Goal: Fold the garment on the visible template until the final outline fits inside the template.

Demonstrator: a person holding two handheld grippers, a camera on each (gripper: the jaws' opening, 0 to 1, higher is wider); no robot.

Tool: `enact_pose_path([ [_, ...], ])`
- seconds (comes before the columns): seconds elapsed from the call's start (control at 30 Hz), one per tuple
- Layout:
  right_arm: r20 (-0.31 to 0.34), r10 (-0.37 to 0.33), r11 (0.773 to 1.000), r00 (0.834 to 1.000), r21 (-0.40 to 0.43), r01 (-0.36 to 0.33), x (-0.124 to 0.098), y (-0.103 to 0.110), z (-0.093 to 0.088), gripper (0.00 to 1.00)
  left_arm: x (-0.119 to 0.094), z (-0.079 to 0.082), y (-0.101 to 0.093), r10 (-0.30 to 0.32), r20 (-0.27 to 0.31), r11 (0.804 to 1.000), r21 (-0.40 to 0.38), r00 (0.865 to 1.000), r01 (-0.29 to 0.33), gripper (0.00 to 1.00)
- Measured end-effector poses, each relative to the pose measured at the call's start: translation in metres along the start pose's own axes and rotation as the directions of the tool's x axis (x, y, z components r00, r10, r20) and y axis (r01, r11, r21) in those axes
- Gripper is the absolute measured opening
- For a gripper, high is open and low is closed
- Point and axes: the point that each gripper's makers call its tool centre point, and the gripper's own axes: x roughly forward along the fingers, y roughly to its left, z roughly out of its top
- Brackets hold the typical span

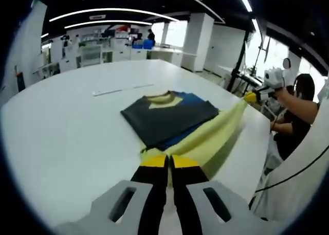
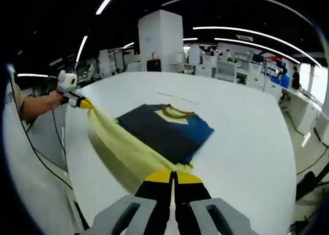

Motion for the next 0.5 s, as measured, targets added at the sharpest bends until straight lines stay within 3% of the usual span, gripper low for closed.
enact_pose_path([
  [0.5, 0.037, -0.029, 0.999, 0.999, -0.041, 0.030, 0.015, -0.027, 0.038, 0.00, 0.020, 0.042, 0.026, 0.044, 0.056, 0.999, 0.030, 0.997, -0.046, 0.00],
])
